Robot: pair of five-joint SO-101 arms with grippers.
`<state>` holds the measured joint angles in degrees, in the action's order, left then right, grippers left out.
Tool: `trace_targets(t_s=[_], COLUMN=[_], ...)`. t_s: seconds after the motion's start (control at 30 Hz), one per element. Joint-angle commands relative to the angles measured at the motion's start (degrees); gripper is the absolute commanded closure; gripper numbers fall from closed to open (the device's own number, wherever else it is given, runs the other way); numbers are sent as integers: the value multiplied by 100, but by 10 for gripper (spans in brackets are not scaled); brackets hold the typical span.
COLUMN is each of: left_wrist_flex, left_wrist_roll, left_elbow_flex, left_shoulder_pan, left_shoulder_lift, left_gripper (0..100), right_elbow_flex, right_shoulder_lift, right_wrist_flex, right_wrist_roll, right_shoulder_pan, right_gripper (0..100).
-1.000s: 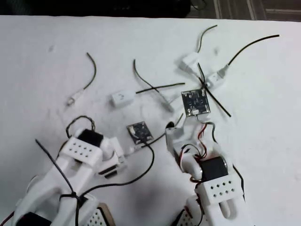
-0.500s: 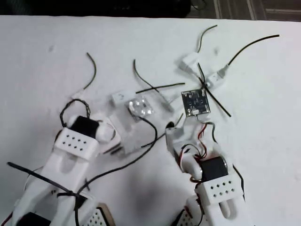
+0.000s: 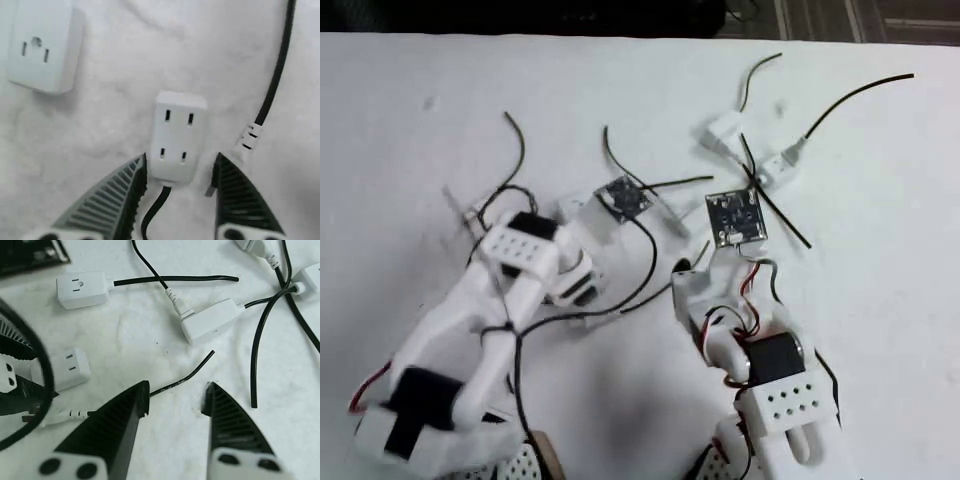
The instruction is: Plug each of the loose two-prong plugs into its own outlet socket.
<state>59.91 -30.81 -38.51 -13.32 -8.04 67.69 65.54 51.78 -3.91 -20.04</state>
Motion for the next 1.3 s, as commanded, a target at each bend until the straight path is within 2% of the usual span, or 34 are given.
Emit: trace_targets(t_s=[0.0, 0.2, 0.33, 0.5, 0.57, 0.73, 0.93, 1.03, 1.27], left_wrist_flex=[352, 791, 1187, 1389, 1187, 35, -905, -1055, -1125], left_wrist_roll=[273, 273, 220, -70, -97, -97, -62, -53, -44], left_elbow_flex=[668, 756, 826, 264, -237, -1697, -3015, -3288, -3490], left_shoulder_pan=[13, 48, 734, 1710, 2088, 2888, 3380, 3556, 3670], left_shoulder_lift=[207, -488, -1349, -2185, -2466, -3152, -3978, -4295, -4549], left_gripper=[726, 722, 721, 724, 724, 725, 723, 724, 725], right_elbow_flex=[-193, -176, -431, -835, -923, -1319, -2189, -2646, -2919], right_shoulder_lift=[136, 101, 92, 84, 57, -708, -2308, -2941, -4338], right_wrist_flex=[22, 180, 822, 1165, 1182, 1200, 1244, 1385, 1235], right_wrist_roll=[-26, -62, -844, -1486, -1635, -1987, -2769, -3191, -3560], right_shoulder_pan=[57, 22, -110, -892, -1297, -2026, -2686, -3099, -3125], right_gripper=[829, 829, 829, 829, 829, 830, 830, 830, 830])
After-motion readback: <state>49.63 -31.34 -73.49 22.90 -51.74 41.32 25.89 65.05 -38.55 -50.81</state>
